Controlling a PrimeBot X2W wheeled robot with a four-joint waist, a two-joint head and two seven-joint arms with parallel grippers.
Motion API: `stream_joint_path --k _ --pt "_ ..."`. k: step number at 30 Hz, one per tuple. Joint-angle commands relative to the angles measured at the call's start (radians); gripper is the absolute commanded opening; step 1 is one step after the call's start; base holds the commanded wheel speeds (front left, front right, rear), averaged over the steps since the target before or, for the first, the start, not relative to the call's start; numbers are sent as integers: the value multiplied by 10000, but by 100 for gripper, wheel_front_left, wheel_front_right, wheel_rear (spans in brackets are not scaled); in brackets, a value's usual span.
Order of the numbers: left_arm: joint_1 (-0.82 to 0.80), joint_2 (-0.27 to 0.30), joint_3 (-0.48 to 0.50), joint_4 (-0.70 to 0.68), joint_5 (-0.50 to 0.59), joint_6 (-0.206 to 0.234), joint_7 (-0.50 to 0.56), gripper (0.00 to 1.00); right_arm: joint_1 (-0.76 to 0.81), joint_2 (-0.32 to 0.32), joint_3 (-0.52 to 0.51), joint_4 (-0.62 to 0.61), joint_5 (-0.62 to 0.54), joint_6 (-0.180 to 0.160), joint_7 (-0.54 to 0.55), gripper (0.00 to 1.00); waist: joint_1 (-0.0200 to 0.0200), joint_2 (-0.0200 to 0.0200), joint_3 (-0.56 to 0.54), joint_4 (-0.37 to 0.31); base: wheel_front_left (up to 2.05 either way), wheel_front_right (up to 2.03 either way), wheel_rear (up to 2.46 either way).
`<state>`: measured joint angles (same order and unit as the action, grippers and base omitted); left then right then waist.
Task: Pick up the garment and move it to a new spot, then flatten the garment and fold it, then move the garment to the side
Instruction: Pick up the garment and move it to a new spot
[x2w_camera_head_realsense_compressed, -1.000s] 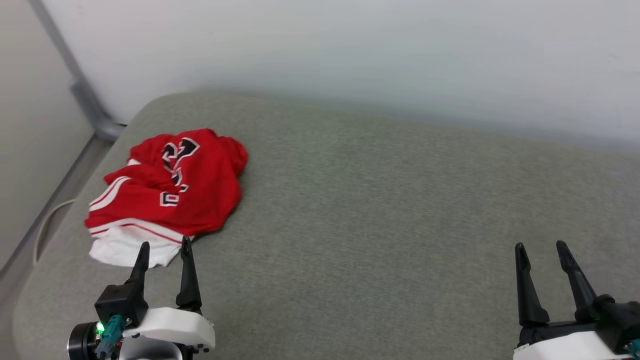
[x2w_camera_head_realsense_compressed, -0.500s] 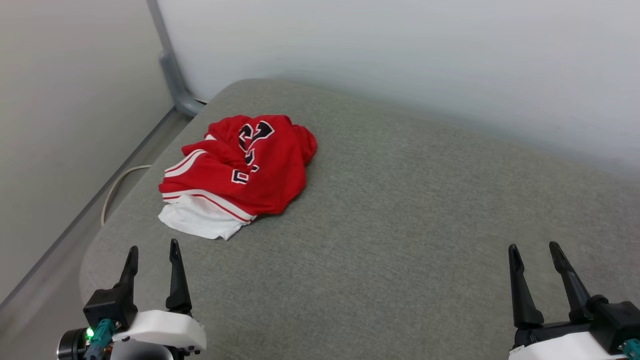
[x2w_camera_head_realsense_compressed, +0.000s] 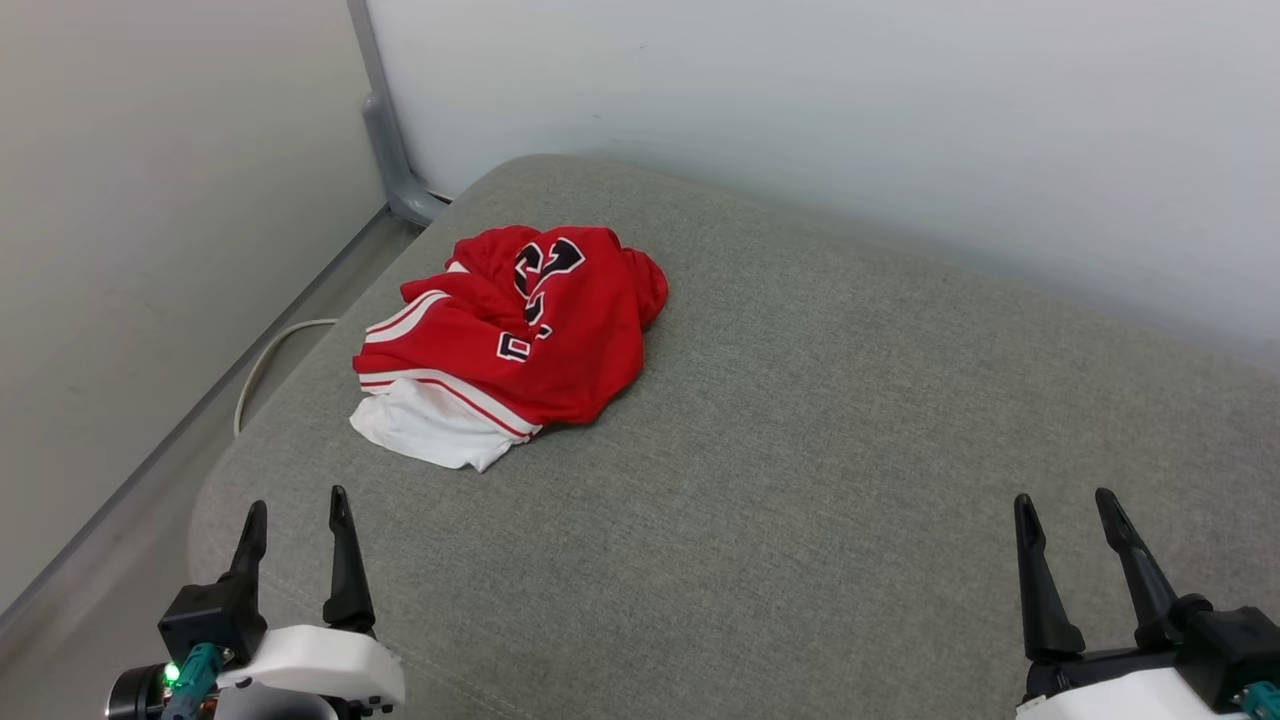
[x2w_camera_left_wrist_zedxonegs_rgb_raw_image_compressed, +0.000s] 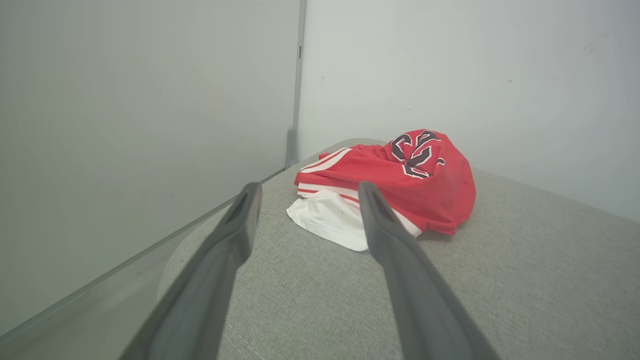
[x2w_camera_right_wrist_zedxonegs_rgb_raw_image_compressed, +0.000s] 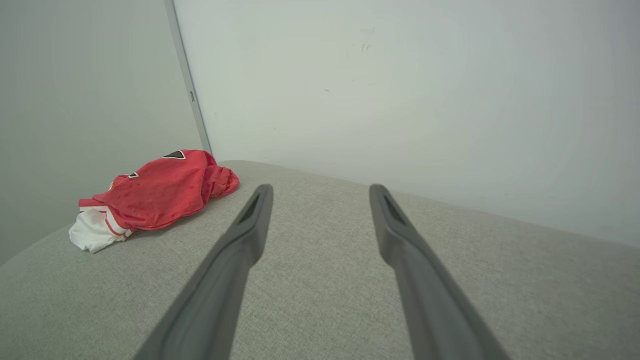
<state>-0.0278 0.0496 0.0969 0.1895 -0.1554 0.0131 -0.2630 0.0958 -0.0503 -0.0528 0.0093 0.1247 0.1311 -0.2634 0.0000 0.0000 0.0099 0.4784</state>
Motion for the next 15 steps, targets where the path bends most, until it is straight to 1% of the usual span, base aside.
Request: stream_joint_path --k 1,5,9,11,13,15 --pt "-141 13 13 10 27 -5 -28 100 -32 2 42 8 -44 -7 -21 100 0 0 49 -51 0 0 0" --pt "-531 14 27 89 254 -211 -28 100 -214 2 129 -72 -182 -7 -21 100 0 0 232 -245 0 0 0" --pt "-1477 143 320 203 260 -603 -28 100 -444 2 174 -215 -420 -7 -21 100 0 0 611 -544 0 0 0" --pt "-2098 315 490 345 185 -826 -28 100 -569 2 195 -275 -593 -7 -21 100 0 0 860 -751 0 0 0" --pt "-2826 603 560 560 211 -1036 -28 100 -680 2 167 -375 -734 -7 -21 100 0 0 1078 -939 0 0 0" --pt "-3625 851 730 768 -38 -1179 -28 100 -849 2 131 -502 -859 -7 -23 100 0 0 1354 -1160 0 0 0"
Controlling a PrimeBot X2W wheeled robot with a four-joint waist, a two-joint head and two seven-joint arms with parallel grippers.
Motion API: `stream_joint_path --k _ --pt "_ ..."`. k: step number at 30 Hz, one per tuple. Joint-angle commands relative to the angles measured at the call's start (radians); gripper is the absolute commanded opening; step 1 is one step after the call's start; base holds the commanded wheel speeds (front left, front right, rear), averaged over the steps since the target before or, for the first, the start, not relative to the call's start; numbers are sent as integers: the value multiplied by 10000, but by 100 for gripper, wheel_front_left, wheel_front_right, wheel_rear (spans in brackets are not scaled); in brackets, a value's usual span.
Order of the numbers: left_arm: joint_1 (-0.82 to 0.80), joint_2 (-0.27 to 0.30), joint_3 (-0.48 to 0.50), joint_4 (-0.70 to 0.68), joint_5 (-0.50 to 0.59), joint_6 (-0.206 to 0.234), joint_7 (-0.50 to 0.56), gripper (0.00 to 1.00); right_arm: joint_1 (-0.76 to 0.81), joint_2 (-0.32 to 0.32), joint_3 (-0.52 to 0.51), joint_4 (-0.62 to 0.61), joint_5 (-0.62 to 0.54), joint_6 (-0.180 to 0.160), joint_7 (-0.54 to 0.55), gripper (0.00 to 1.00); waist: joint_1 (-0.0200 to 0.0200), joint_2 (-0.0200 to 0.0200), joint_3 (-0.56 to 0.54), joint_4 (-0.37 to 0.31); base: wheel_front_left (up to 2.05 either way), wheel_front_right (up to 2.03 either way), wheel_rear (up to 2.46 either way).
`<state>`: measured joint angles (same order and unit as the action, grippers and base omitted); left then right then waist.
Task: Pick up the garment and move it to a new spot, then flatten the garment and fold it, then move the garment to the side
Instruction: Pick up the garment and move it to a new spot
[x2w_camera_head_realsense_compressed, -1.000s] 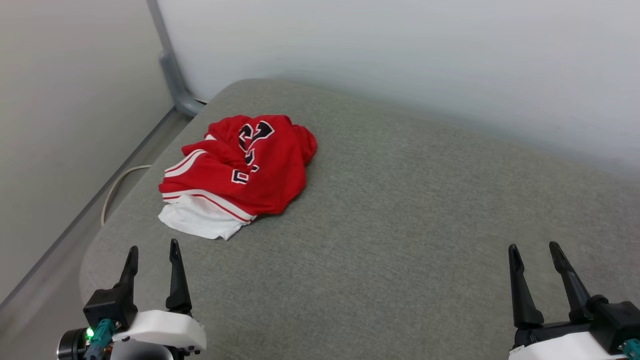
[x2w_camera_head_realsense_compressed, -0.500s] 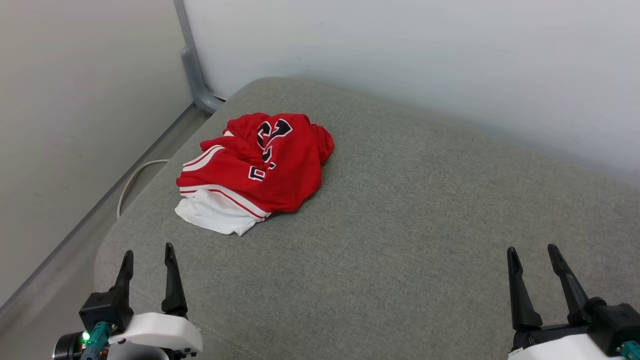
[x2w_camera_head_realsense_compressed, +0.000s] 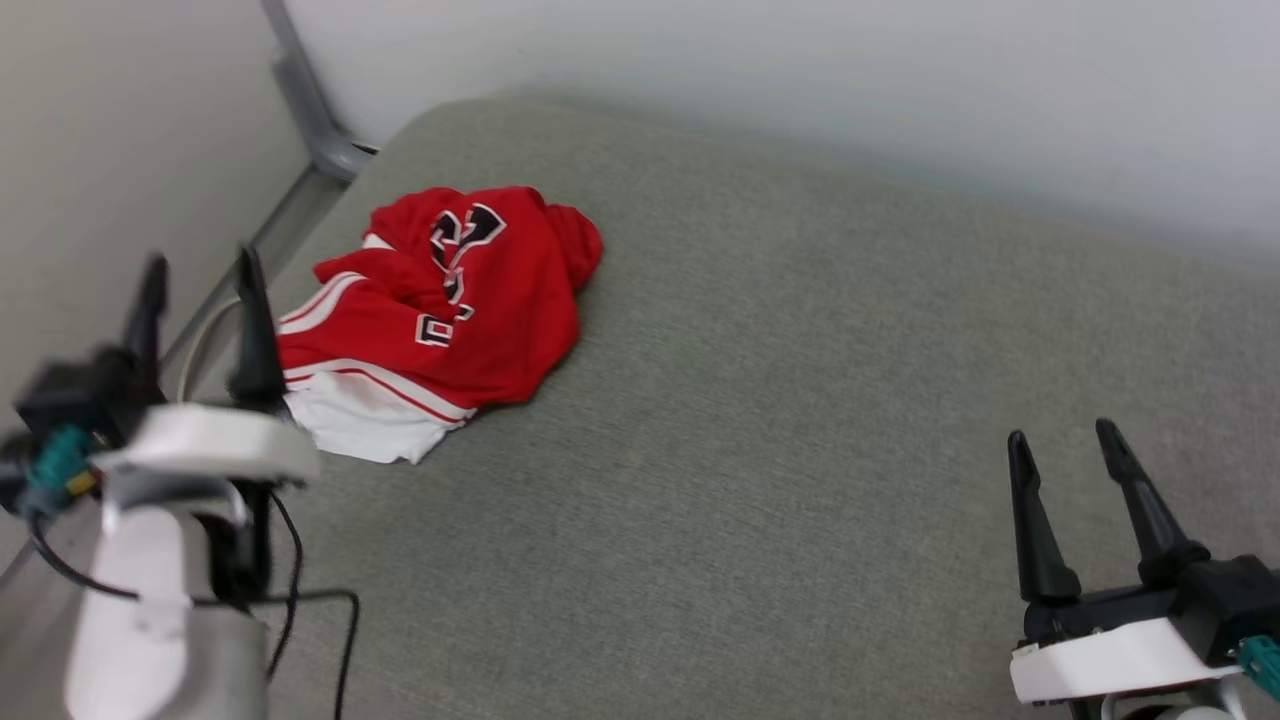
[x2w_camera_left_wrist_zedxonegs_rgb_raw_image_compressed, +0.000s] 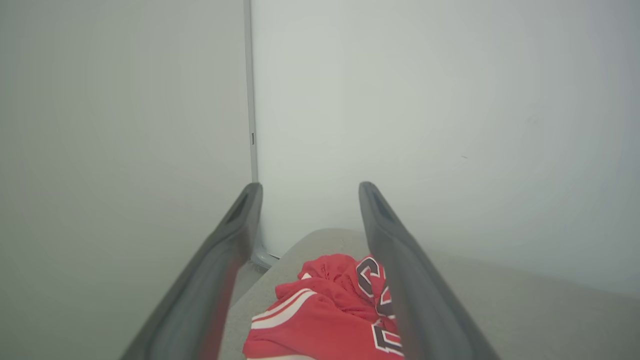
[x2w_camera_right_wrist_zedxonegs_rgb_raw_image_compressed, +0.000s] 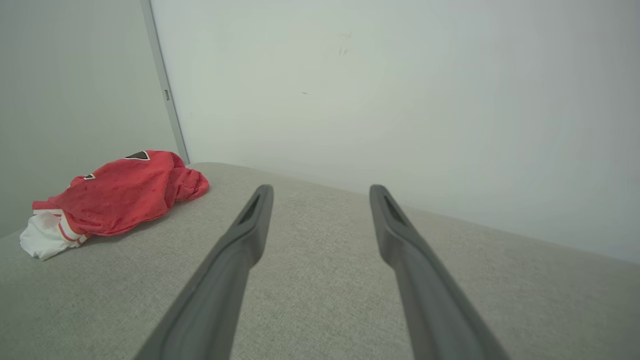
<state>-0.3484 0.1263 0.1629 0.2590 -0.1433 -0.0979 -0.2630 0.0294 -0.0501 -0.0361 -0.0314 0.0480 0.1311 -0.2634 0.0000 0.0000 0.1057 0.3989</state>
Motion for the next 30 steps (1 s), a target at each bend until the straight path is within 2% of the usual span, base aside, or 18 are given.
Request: stream_joint_path --k 1,7,11,15,20,26,30 --pt "-823 340 131 202 -162 -123 -28 100 -260 0 -45 -167 -150 -7 -23 100 0 0 535 -470 0 0 0" --pt "-2901 1439 -263 1059 -956 -304 -28 100 -549 -11 -116 -431 -444 -7 -21 100 0 0 1163 -981 0 0 0" --pt "-3992 2470 -1703 1782 -2092 -313 802 100 -636 -85 -149 -592 -541 -7 -21 100 0 0 1496 -1217 0 0 0" --pt "-4747 3495 -3295 2220 -3251 -315 2411 100 -796 -159 -245 -737 -604 -7 -23 100 0 0 1833 -1424 0 0 0" --pt "-5410 4548 -4998 2574 -4813 -317 5021 100 -1007 -246 -262 -836 -599 -7 -21 100 0 0 2223 -1666 0 0 0" --pt "-5558 5381 -6808 2594 -6397 -318 7961 100 -1202 -279 -308 -958 -646 -7 -23 100 0 0 2684 -1924 0 0 0" --pt "-5506 5721 -7953 2578 -6933 -318 9289 100 -1372 -329 -356 -990 -659 -7 -21 100 0 0 2977 -2078 0 0 0"
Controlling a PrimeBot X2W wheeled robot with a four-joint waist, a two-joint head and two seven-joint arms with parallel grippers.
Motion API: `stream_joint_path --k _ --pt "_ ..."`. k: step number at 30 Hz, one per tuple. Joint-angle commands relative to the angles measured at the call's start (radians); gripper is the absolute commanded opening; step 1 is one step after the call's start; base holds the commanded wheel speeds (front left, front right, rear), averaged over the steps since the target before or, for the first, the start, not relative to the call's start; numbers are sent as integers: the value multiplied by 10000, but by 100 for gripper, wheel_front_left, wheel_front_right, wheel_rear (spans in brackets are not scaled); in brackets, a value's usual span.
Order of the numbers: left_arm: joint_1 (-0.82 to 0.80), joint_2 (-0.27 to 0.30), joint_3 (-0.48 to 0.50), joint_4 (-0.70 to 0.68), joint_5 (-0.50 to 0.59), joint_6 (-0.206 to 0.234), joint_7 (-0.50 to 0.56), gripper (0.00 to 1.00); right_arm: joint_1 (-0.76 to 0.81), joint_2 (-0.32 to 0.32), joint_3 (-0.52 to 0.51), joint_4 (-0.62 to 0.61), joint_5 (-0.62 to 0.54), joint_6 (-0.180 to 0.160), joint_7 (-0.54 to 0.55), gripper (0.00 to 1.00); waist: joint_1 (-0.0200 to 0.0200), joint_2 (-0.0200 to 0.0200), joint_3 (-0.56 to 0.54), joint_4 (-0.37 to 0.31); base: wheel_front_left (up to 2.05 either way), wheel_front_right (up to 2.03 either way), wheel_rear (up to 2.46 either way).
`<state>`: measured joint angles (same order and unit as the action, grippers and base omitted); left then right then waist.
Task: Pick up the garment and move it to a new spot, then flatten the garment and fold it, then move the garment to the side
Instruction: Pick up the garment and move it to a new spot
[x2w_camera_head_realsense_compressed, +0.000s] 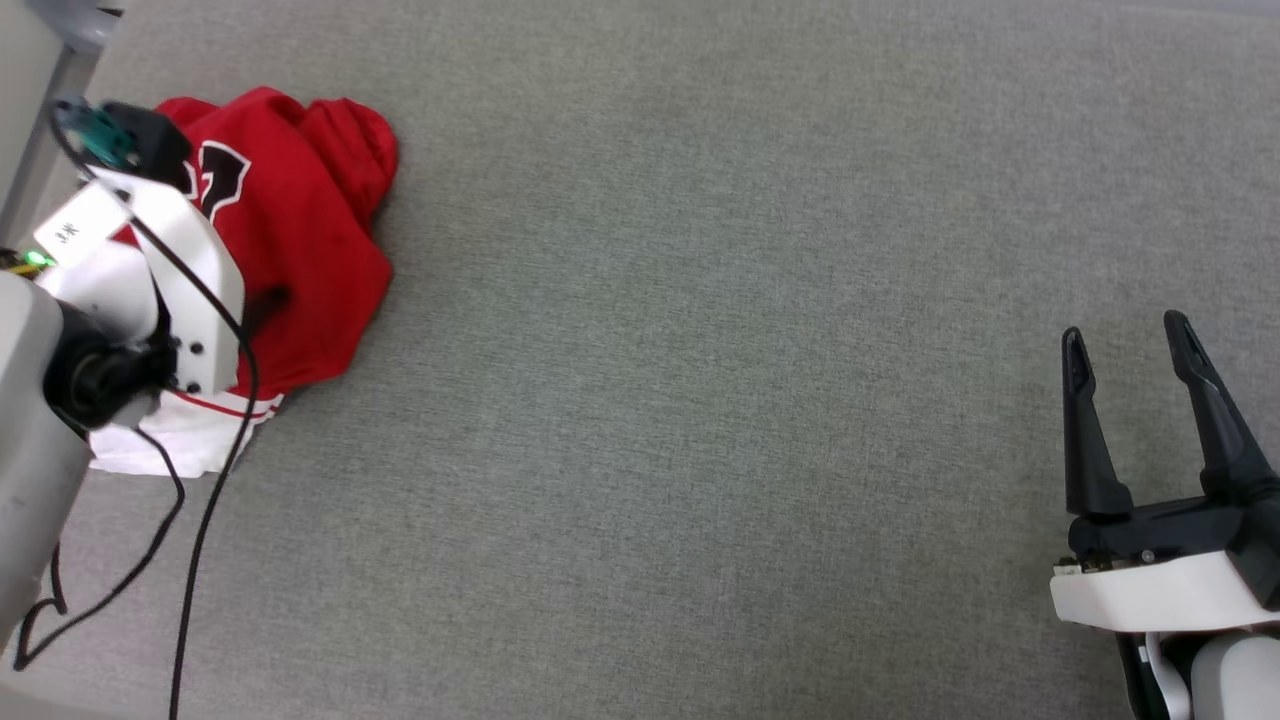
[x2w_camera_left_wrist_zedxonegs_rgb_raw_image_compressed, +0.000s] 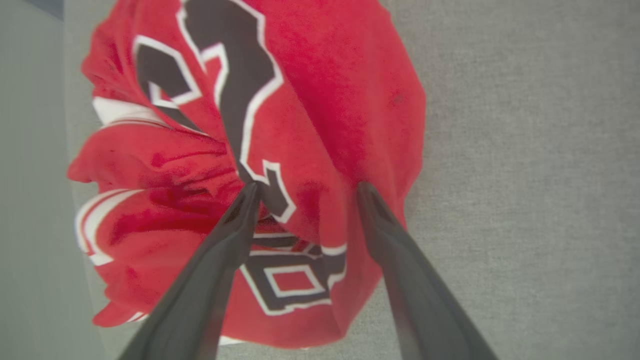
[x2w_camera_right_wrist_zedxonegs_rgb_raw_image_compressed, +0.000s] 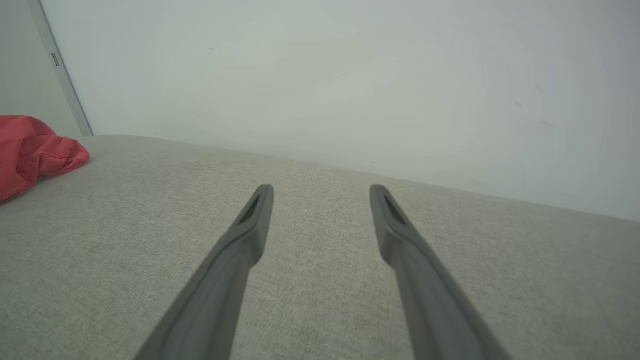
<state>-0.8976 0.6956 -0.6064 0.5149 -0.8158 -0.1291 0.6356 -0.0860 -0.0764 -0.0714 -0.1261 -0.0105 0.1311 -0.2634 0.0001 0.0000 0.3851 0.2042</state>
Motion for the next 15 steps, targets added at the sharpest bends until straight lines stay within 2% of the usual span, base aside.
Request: stream_joint_path --k 1,8,13,14,15 --pt "-13 28 -260 19 -209 -6 303 100 -217 -66 -3 -42 -75 -7 -21 100 -1 0 183 -131 0 0 0" --pt "211 -76 -1572 696 -1033 -6 1494 100 -438 -91 89 -37 -88 -7 -21 100 -1 0 603 -413 0 0 0" --pt "345 -423 -2320 1171 -1323 -6 1353 100 -423 -86 31 33 -81 -7 -22 100 -1 0 684 -482 0 0 0" --pt "301 -443 -2429 1210 -1334 -6 1237 96 -418 -91 26 52 -79 -7 -21 100 -1 0 674 -483 0 0 0" --pt "237 -451 -2559 1235 -1315 -6 1103 29 -409 -93 4 81 -73 -7 -21 100 -1 0 642 -475 0 0 0"
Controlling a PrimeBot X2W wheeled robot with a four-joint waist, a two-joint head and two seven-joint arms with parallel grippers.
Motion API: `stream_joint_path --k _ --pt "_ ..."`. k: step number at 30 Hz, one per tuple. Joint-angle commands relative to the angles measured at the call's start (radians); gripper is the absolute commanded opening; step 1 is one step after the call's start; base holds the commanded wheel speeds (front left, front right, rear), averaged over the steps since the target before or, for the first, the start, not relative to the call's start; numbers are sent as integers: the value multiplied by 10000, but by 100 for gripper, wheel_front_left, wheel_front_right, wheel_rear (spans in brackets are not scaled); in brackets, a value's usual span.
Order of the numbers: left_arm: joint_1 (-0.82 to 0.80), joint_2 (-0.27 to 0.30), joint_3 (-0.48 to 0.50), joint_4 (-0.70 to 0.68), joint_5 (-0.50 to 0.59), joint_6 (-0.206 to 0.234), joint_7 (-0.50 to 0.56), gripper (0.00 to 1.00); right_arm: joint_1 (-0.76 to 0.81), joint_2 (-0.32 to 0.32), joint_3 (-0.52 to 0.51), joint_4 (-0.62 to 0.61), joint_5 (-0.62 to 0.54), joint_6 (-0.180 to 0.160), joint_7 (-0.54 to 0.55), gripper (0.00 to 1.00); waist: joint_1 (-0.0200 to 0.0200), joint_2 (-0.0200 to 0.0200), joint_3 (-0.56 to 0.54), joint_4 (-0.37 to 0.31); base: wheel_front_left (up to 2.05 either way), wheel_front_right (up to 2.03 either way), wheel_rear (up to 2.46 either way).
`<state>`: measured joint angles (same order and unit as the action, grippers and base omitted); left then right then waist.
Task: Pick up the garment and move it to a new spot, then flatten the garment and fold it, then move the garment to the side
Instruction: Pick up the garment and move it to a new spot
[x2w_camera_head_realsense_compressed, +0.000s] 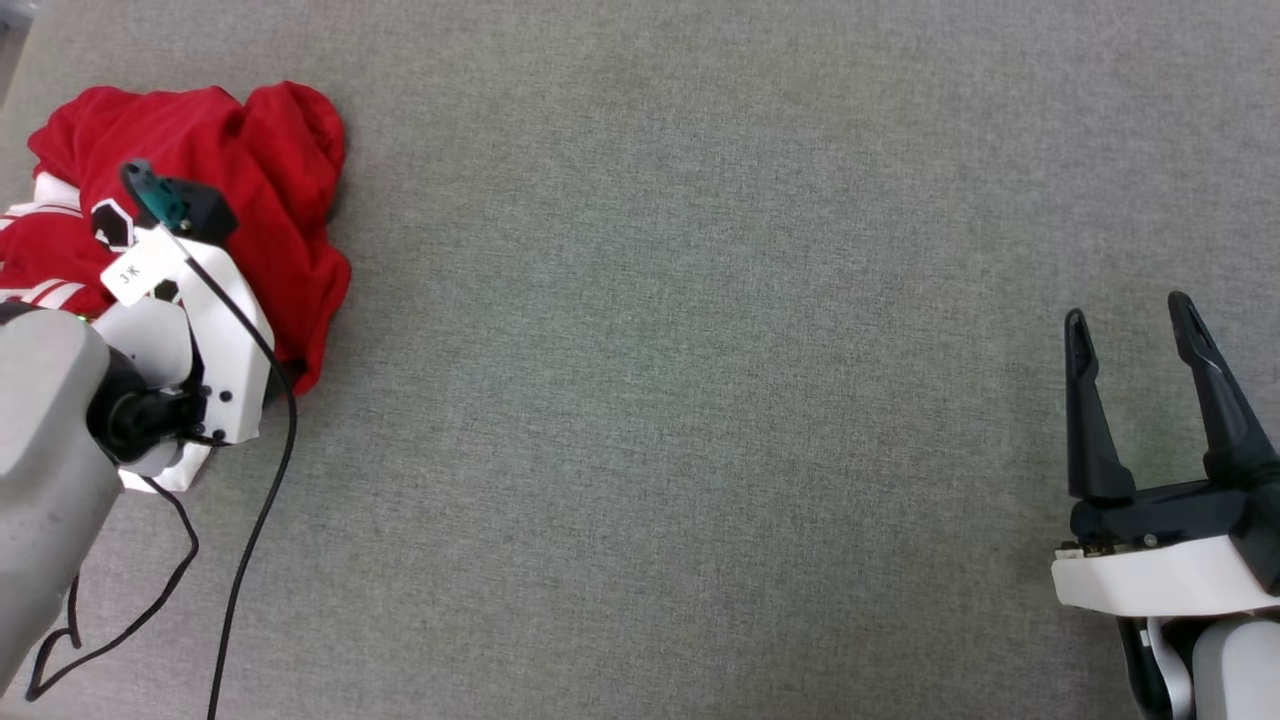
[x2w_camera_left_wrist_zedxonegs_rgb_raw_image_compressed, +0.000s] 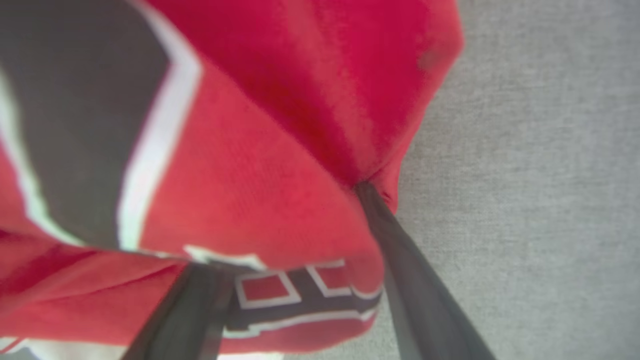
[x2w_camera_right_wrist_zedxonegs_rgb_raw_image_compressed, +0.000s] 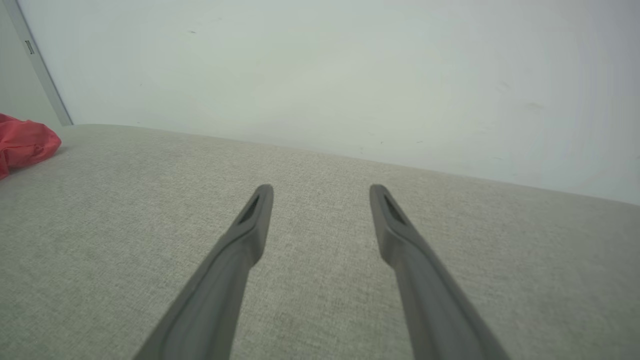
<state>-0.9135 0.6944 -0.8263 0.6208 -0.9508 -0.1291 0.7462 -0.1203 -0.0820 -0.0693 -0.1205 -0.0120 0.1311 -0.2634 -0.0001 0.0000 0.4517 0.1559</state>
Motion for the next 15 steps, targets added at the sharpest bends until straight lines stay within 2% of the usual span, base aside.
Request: stream_joint_path --k 1,8,15 --pt "336 -437 -479 178 35 -6 -118 0 -44 -37 -50 43 -50 -7 -21 100 1 0 -72 32 0 0 0" --pt "-701 45 -1211 -74 822 -7 -2328 0 172 62 3 178 68 -7 -22 100 1 0 -775 201 0 0 0" --pt "-1632 120 -1827 -204 1274 -7 -4133 0 433 197 26 418 291 -7 -21 100 1 0 -1793 102 0 0 0"
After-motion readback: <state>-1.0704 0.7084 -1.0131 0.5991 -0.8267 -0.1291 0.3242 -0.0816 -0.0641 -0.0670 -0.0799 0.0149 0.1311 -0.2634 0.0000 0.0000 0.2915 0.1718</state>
